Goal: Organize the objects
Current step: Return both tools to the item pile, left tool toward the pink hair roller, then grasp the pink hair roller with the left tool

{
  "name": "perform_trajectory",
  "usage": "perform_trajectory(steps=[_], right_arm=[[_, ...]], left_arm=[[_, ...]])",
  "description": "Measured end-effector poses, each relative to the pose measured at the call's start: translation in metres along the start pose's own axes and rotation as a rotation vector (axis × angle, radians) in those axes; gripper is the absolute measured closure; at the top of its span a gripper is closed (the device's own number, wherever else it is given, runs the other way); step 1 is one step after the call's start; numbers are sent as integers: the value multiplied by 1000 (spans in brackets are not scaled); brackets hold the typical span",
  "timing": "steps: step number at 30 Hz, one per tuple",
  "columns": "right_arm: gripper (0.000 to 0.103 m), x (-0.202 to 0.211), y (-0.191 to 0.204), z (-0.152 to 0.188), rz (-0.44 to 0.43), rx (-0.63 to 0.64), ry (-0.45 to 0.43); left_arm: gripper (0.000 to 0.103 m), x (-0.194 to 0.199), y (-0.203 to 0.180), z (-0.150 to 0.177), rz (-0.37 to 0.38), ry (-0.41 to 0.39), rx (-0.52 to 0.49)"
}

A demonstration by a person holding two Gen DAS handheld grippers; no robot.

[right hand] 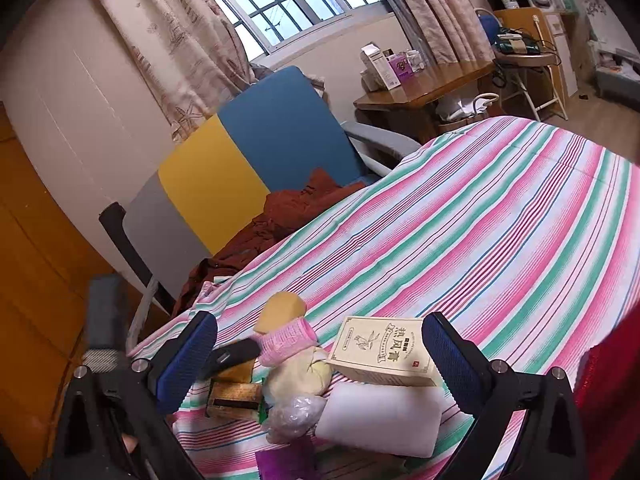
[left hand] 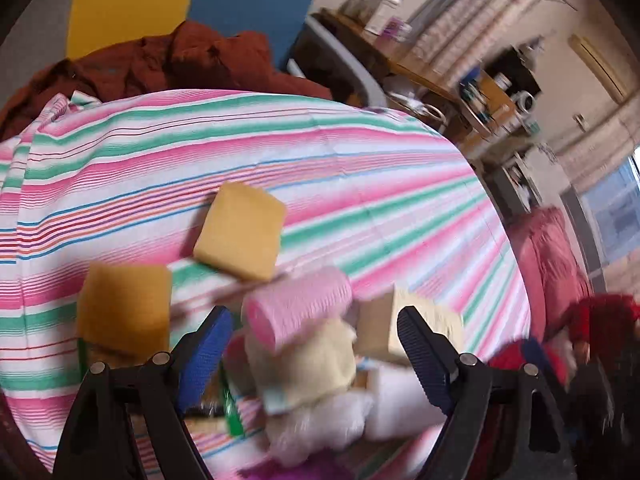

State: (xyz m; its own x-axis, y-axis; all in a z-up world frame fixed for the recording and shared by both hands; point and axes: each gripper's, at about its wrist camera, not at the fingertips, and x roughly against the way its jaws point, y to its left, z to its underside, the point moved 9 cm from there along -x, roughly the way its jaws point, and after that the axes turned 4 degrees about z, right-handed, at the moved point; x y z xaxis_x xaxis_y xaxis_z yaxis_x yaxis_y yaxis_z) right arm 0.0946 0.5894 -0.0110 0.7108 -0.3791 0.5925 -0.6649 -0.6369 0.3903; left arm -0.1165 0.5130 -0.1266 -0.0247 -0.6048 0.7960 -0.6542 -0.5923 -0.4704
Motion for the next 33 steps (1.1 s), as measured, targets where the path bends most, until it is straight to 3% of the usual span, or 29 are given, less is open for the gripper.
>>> perform_trajectory(steps=[7,9,19,21,28,33], right_arm=[[0,-3,-1,2,-10,-10,21],[0,-4,-3,2,-8,-17,23],[0,-9,-9,5,39,-19,49],[0,-9,-10,5,47,-17,52],[0,-12,-11,7,75,-3,67],[0,-13,-11,9,99,11,72]], left_arm=[[18,-33,3,-7,-66,71,22],[29,-37,7,-1,-87,91,2],[30,32,15,24,33,-60,-23],[51,49,18,39,58,-79,-31],[55,79,24,89,53,-102,-105],[55,76,20,95,26,-108,-140]])
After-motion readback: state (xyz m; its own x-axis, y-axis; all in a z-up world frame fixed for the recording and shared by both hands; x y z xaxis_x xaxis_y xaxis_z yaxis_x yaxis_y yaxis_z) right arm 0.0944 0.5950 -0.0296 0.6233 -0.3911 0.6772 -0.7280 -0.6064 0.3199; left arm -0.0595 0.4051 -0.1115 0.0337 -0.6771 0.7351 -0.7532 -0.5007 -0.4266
